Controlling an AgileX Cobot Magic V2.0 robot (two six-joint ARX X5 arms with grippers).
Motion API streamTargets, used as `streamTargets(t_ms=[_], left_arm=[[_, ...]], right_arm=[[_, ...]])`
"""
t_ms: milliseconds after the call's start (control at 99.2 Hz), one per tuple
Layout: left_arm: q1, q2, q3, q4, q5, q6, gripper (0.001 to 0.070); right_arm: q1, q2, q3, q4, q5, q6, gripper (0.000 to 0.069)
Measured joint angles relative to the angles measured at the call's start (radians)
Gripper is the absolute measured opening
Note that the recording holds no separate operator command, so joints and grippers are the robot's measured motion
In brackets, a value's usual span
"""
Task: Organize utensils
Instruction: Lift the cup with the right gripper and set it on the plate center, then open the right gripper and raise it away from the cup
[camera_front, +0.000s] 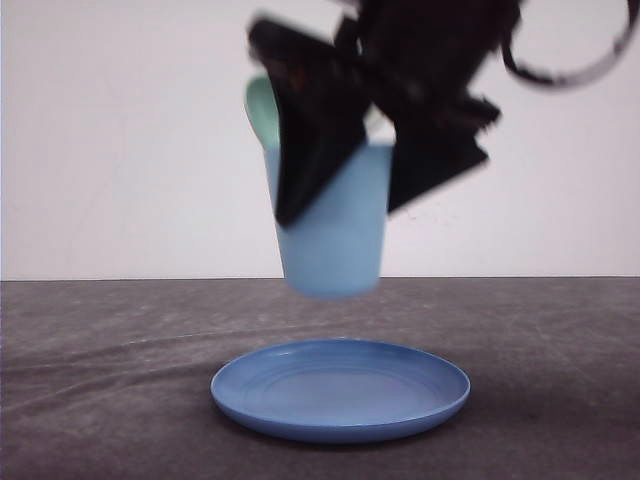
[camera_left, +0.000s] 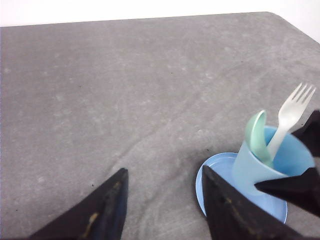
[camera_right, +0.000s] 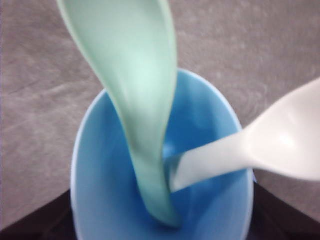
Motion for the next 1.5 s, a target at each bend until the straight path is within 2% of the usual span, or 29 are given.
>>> streamTargets(t_ms=[171, 585, 857, 998, 1159, 1502], left_arm=[[0.0, 0.007, 0.0, 0.001, 0.0, 0.0, 0.0276], [0.0, 0.046, 0.0, 0.004, 0.0, 0.0, 0.0276], [0.0, 0.045, 0.0, 0.004, 0.0, 0.0, 0.0276], [0.0, 0.045, 0.0, 0.004, 0.0, 0.0, 0.0276], [0.0, 0.045, 0.0, 0.003, 0.0, 0.0, 0.0276], [0.0, 0.045, 0.0, 0.004, 0.0, 0.0, 0.0276]], right_arm=[[-0.002, 0.0, -0.117, 0.147, 0.004, 0.021, 0.04], [-0.001, 0.092, -0.126, 0.205, 0.031, 0.031, 0.04], [-0.002, 0.093, -0.126, 0.21, 0.03, 0.051, 0.0402], [-0.002, 0.093, -0.126, 0.207, 0.006, 0.073, 0.0525], [-0.002, 0.051, -0.126, 0.148, -0.021, 0.102, 0.0561], [-0.002, -0.232, -0.125, -0.105, -0.018, 0.124, 0.0562]])
